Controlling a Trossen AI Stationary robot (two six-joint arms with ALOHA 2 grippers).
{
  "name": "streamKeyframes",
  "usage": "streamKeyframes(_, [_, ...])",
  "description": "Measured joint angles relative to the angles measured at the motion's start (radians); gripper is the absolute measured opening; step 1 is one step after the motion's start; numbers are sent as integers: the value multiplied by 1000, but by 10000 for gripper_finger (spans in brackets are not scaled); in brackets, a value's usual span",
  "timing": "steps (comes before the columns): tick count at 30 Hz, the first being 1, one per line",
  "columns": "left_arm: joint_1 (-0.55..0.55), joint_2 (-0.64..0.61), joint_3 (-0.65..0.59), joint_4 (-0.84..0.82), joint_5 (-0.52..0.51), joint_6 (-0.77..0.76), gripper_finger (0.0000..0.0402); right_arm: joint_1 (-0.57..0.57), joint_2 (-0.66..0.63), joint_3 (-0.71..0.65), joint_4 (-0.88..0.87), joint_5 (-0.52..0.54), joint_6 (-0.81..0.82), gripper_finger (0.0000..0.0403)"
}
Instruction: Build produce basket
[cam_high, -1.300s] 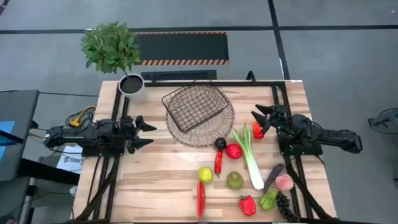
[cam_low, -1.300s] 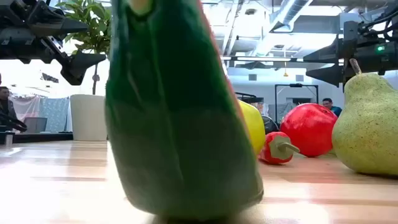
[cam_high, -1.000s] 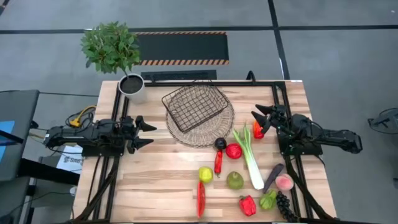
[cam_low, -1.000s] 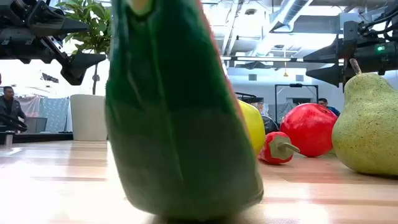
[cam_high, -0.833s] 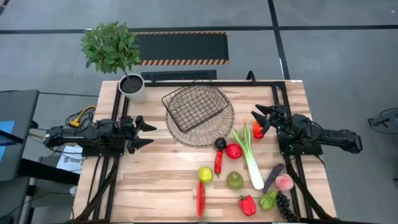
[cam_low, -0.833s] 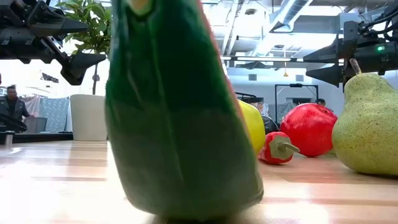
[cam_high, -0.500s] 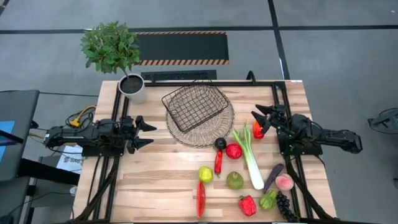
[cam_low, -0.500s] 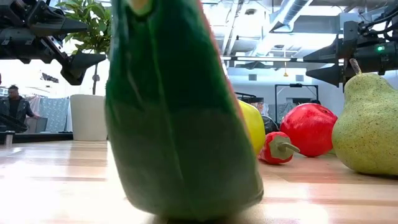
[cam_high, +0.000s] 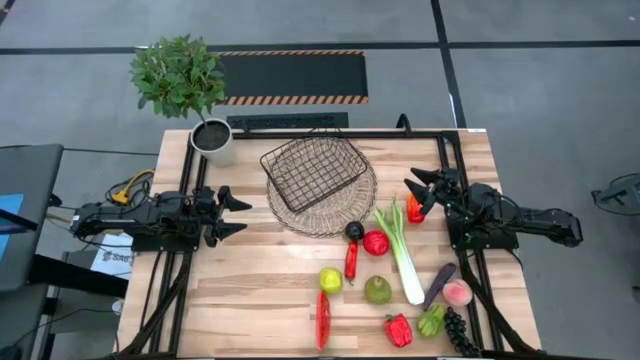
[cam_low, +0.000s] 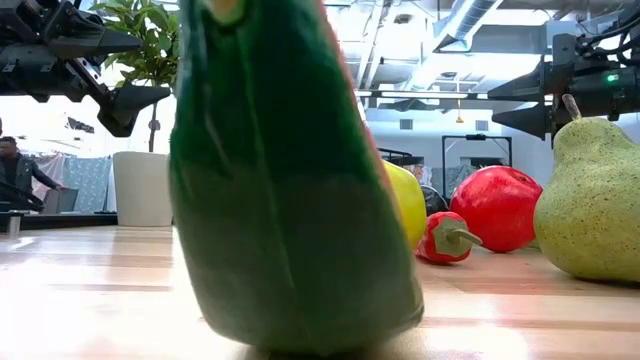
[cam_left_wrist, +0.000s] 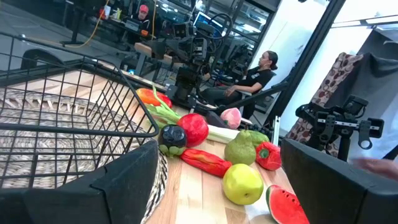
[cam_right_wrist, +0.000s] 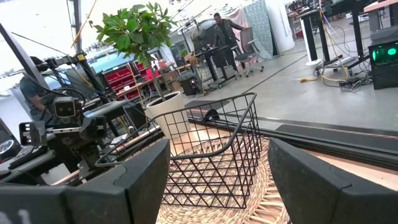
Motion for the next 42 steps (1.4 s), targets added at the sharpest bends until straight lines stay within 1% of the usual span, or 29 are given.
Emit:
streamKeyframes(4, [0, 0, 0, 4, -47, 1, 325, 0, 0, 0, 0, 0, 0, 291])
streamKeyframes(7, [0, 0, 0, 4, -89, -29, 325, 0, 0, 0, 0, 0, 0, 291])
streamKeyframes(9, [0, 0, 0, 10, -126, -70, 325, 0, 0, 0, 0, 0, 0, 291])
streamKeyframes(12, [0, 0, 0, 39, -194, -196, 325, 0, 0, 0, 2, 0, 7, 291])
streamKeyframes(13, [0, 0, 0, 44, -212, -249, 325, 0, 0, 0, 7, 0, 41, 291])
streamKeyframes(14, [0, 0, 0, 44, -228, -308, 325, 0, 0, 0, 20, 0, 110, 291])
streamKeyframes(17, [0, 0, 0, 32, -264, -443, 325, 0, 0, 0, 38, 0, 369, 291])
streamKeyframes(19, [1, 0, 0, 29, -276, -491, 325, 0, 0, 0, 38, 0, 506, 291])
streamKeyframes(21, [1, 0, 0, 31, -305, -520, 325, 0, 0, 0, 32, 0, 603, 291])
streamKeyframes(24, [1, 0, 0, 34, -336, -510, 325, 0, 0, 0, 32, 0, 699, 291])
streamKeyframes(26, [1, 0, 4, 30, -397, -456, 325, 0, 0, 0, 33, 0, 745, 291])
streamKeyframes(28, [1, 0, 8, 18, -436, -440, 325, 1, 0, 0, 31, -2, 779, 291])
streamKeyframes(29, [1, 0, 9, 16, -438, -444, 325, 4, 0, 0, 30, -6, 793, 291])
streamKeyframes(32, [1, 0, 9, 13, -437, -521, 325, 19, 0, 0, 27, -26, 838, 291])
streamKeyframes(36, [1, 0, 11, 10, -438, -585, 325, 36, 0, 0, 27, -27, 840, 291])
streamKeyframes(39, [1, 0, 12, 7, -440, -550, 325, 33, 0, 0, 26, -27, 840, 291])
streamKeyframes(42, [1, 0, 12, 15, -484, -495, 325, 33, 0, 0, 30, -13, 840, 291])
